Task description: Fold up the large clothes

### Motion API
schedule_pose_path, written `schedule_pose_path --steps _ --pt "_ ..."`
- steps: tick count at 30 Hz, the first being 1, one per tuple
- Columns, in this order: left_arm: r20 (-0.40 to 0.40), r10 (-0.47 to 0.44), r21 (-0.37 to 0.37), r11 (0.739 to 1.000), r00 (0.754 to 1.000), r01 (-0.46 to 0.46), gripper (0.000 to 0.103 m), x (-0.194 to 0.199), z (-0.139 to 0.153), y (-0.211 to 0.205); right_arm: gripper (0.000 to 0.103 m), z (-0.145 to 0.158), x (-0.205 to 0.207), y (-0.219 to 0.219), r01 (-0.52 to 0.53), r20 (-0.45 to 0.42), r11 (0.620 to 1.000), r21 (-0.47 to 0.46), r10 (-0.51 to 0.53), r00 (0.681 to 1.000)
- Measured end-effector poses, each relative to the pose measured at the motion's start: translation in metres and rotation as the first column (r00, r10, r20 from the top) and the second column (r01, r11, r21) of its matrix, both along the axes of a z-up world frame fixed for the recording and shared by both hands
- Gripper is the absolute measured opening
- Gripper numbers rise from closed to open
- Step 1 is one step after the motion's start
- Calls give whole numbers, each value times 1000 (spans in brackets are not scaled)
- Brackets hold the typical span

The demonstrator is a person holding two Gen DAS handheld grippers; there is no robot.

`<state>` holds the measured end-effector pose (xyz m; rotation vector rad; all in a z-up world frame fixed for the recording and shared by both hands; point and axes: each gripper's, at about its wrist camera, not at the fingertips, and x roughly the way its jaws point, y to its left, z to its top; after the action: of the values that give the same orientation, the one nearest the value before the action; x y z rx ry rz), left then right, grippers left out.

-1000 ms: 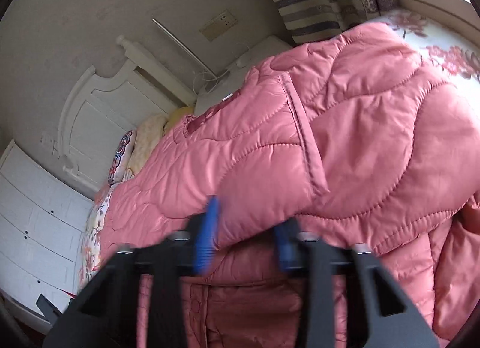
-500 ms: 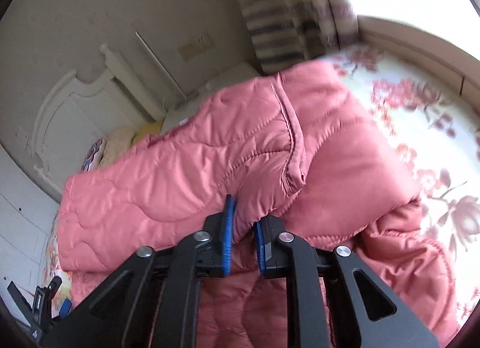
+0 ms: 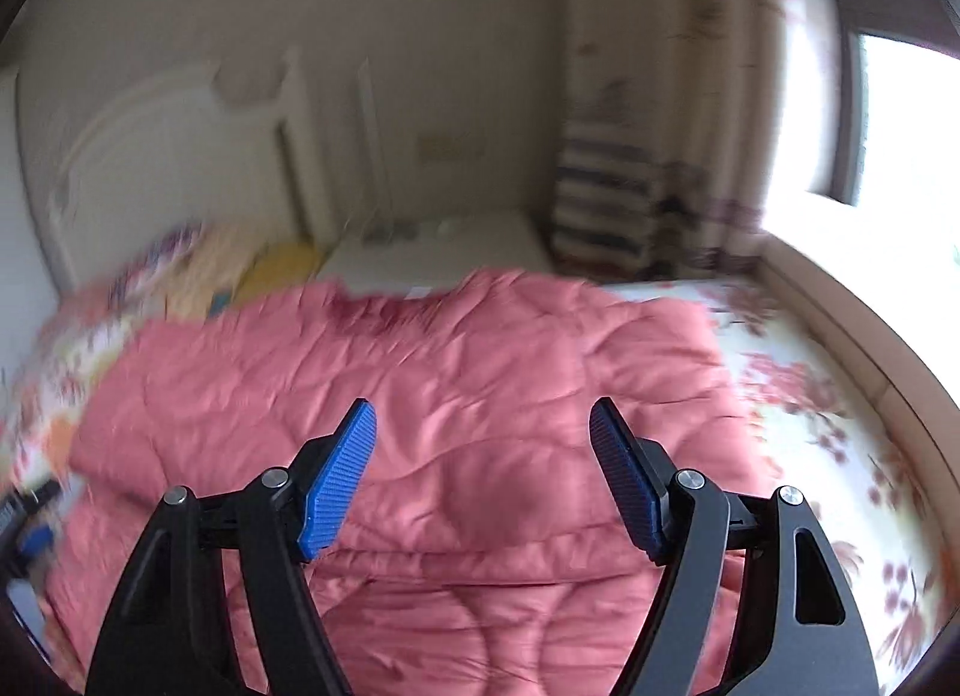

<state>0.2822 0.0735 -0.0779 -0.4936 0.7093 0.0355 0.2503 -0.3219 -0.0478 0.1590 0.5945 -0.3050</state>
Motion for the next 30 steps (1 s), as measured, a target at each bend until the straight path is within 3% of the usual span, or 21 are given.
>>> schedule_pose_path --steps 4,8,11,15,18,20,22,24,26,27,30 --pt "28 -10 22 1000 1000 9 100 -3 6 -3 73 -44 34 4 -27 -187 999 -25 22 982" --pt "104 -130 111 987 986 118 100 -5 35 -27 75 -48 38 -1 -21 -187 1000 -5 20 982" --pt "146 -252 67 967 957 244 100 7 59 -47 75 -49 39 -2 -22 -186 1000 7 23 982" --pt "175 -393 35 919 903 393 100 36 70 -76 75 -50 39 -4 -24 -180 1000 19 27 983" --pt "105 -472 12 881 875 474 100 64 49 -95 76 -49 38 -5 -25 -175 999 36 31 984" --pt "-14 -495 8 869 869 495 100 86 15 -102 76 -49 37 -7 -27 -171 999 46 35 985" --pt "-10 -503 28 864 864 503 100 88 9 -101 79 -49 37 -7 -41 -166 997 59 50 985" --pt "-14 -516 -9 857 856 516 100 89 18 -97 79 -50 37 -7 -40 -166 997 65 50 985" --pt "53 -527 -167 833 848 528 100 96 31 -80 79 -50 37 -8 -41 -164 996 75 53 985" --pt "72 -509 -223 830 858 512 100 103 37 -71 79 -51 37 -9 -41 -163 996 82 54 985" --pt "83 -476 -267 836 875 480 100 123 42 -56 79 -51 36 -9 -42 -160 995 88 56 985"
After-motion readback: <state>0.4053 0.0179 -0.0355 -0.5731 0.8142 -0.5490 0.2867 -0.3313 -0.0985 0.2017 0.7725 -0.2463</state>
